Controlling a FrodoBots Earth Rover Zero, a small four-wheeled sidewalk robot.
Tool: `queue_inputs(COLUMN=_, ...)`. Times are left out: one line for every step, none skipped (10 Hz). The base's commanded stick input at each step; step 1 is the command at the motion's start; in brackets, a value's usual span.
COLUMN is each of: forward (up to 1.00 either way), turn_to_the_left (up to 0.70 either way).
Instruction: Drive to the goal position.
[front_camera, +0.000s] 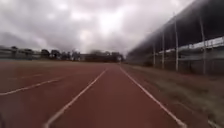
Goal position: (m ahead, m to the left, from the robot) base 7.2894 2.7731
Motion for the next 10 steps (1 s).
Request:
queue_inputs(forward=0.70, turn_to_the_left=0.00)
queue_inputs(forward=0.70, turn_to_the_left=0.00)
queue_inputs(forward=0.70, turn_to_the_left=-0.10)
queue_inputs(forward=0.70, turn_to_the_left=-0.22)
queue_inputs(forward=0.70, turn_to_the_left=-0.21)
queue_inputs(forward=0.70, turn_to_the_left=-0.19)
queue_inputs(forward=0.70, turn_to_the_left=-0.10)
queue_inputs(forward=0.70, turn_to_the_left=0.00)
queue_inputs(forward=0.70, turn_to_the_left=0.00)
queue_inputs(forward=0.70, turn_to_the_left=0.00)
